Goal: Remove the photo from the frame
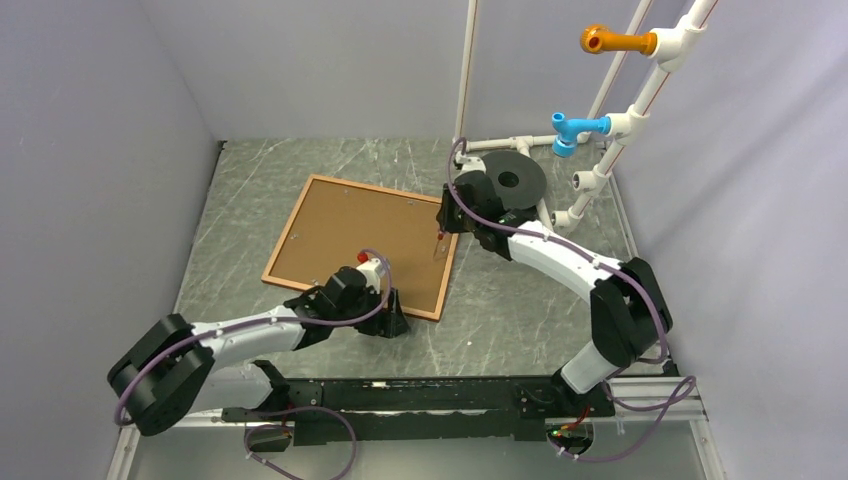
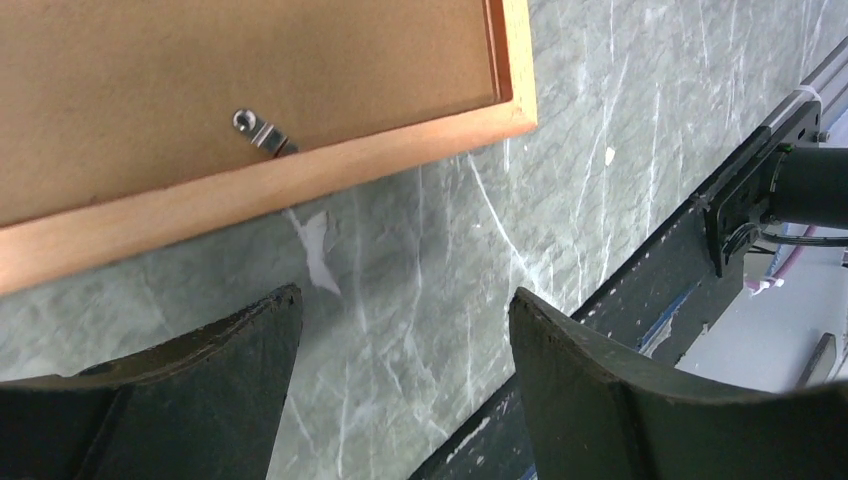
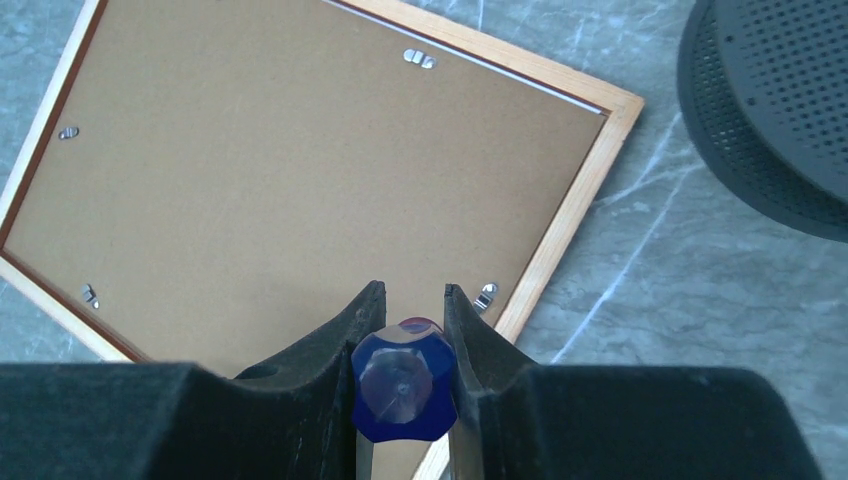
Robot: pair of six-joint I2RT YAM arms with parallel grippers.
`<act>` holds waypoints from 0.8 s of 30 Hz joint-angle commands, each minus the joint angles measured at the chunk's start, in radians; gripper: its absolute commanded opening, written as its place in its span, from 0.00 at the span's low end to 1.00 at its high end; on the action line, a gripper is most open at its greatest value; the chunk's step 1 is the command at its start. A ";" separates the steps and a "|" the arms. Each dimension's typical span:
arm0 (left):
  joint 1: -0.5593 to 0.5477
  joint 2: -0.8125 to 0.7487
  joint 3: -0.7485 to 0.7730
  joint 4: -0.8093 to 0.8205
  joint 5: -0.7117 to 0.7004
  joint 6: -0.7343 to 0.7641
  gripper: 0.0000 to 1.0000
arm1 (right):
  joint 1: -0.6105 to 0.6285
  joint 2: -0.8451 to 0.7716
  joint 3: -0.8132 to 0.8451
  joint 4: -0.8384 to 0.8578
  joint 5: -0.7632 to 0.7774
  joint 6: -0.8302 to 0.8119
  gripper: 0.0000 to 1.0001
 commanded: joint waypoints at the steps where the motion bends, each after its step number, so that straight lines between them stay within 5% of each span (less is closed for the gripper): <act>1: 0.001 -0.106 0.008 -0.116 -0.053 0.042 0.80 | -0.007 -0.098 0.007 -0.026 0.062 -0.020 0.00; 7: 0.001 -0.232 0.097 -0.362 -0.197 0.168 0.81 | -0.009 -0.220 -0.028 -0.077 0.032 0.004 0.00; 13: 0.002 -0.195 0.226 -0.544 -0.326 0.356 0.82 | -0.010 -0.412 -0.141 -0.159 0.040 0.028 0.00; 24: -0.053 -0.039 0.311 -0.430 -0.385 0.598 0.84 | -0.010 -0.782 -0.321 -0.297 0.056 0.070 0.00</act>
